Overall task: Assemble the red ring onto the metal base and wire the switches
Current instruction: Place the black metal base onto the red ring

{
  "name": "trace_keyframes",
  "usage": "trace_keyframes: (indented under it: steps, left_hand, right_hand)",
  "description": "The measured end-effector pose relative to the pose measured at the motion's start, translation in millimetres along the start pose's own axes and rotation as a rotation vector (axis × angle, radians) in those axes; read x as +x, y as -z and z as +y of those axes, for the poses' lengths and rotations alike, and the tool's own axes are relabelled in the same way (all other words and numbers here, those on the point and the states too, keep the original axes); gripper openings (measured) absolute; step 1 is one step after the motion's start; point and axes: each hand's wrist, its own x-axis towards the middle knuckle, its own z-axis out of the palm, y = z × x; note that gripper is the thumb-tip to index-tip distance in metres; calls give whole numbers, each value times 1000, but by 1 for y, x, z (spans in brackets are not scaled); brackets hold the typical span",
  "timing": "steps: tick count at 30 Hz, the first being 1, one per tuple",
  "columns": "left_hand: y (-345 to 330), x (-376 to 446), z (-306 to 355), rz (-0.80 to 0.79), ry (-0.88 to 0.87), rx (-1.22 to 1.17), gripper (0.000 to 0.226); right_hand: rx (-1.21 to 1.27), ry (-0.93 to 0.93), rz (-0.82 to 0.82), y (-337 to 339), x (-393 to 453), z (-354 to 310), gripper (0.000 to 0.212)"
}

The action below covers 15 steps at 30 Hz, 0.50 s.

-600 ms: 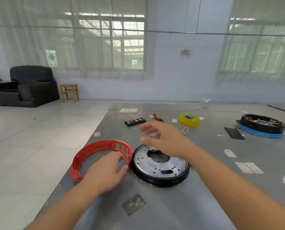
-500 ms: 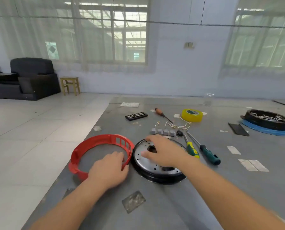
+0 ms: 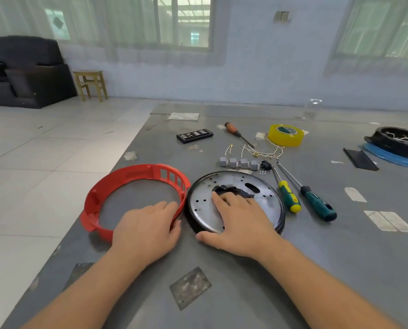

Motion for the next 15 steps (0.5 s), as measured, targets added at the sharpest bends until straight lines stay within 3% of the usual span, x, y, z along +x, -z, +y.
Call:
trace_keyframes:
  steps: [4,9,15]
  left_hand:
    - [3,-3,-3,10,-42,-31,23]
    - [13,-15,-3,137,-166,-26,20]
    - [24,-25,-2,238,-110,-143,19]
  right_hand:
    - [-9,-14,14,-1,-2,-4,101]
    - [-42,-43,22,-1,-12,0,97]
    - [-46,-29,52,-5,-20,4,96]
